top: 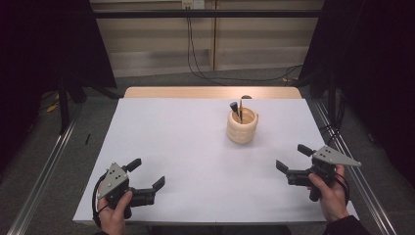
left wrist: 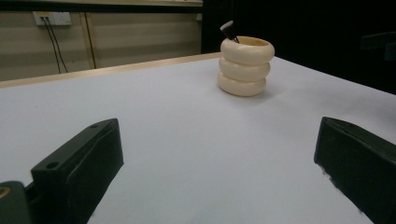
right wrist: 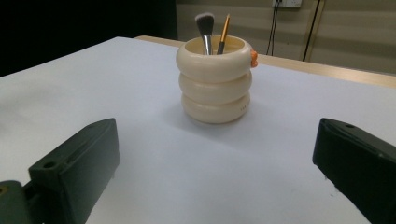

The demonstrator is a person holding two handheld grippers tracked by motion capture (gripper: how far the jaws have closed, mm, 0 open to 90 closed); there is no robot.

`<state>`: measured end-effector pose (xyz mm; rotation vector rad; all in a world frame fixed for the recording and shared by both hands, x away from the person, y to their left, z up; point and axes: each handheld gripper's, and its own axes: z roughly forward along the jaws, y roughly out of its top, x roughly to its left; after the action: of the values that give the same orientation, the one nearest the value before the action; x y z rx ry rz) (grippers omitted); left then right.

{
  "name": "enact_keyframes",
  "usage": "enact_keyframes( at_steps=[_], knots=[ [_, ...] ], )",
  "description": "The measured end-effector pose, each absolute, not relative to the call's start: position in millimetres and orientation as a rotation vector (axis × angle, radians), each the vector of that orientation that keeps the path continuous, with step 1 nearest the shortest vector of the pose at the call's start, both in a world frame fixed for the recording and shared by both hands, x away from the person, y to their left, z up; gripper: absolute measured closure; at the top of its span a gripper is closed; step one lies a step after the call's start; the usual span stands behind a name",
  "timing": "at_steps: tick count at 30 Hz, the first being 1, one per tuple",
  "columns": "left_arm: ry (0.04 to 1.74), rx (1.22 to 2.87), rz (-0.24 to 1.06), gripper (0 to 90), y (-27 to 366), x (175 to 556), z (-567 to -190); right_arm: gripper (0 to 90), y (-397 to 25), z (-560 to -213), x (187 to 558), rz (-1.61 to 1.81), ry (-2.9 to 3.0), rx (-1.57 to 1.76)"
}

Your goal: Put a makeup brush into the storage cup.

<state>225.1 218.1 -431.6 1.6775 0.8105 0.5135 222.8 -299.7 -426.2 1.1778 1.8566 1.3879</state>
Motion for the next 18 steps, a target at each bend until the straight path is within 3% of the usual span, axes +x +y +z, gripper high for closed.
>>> enact_keyframes(
  at_steps=[18],
  knots=[
    [0.817, 1.642, 0.503, 1.0, 217.3, 220.8, -430.4, 0.0, -311.6, -436.0, 191.3, 1.371, 1.802, 1.200]
  ],
)
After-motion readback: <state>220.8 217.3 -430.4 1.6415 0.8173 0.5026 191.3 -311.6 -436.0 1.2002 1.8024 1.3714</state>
